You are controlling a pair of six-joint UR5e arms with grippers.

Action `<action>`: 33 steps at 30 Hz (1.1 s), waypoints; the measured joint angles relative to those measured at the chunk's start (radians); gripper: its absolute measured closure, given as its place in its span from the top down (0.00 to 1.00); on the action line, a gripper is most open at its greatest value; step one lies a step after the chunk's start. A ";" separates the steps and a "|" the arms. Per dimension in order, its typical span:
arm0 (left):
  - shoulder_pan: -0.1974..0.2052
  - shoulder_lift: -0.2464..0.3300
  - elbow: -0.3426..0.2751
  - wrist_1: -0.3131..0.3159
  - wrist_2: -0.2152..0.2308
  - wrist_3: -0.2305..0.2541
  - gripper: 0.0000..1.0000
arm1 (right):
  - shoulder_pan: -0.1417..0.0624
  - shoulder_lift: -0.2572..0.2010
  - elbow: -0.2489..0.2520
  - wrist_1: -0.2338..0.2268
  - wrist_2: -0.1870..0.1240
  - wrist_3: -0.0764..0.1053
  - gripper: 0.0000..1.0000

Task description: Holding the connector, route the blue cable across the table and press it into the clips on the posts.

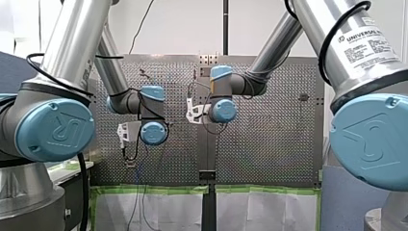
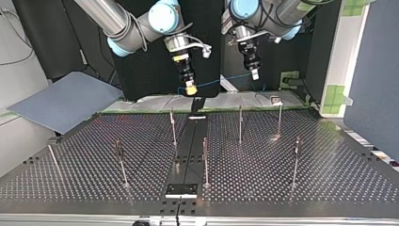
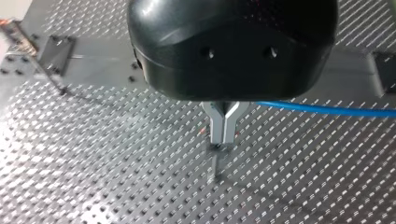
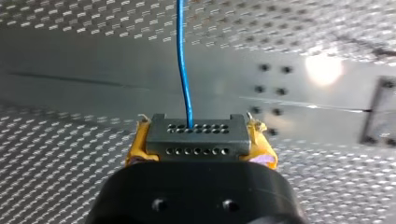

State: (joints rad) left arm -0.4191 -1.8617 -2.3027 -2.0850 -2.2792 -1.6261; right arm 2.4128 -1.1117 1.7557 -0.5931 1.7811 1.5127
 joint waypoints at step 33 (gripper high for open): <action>0.157 0.291 0.110 -0.290 0.073 -0.087 0.00 | 0.087 -0.027 -0.283 0.273 -0.014 0.043 0.00</action>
State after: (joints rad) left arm -0.2619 -1.5712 -2.1927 -2.3754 -2.2061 -1.7134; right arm 2.4999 -1.1385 1.4724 -0.3205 1.7676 1.5556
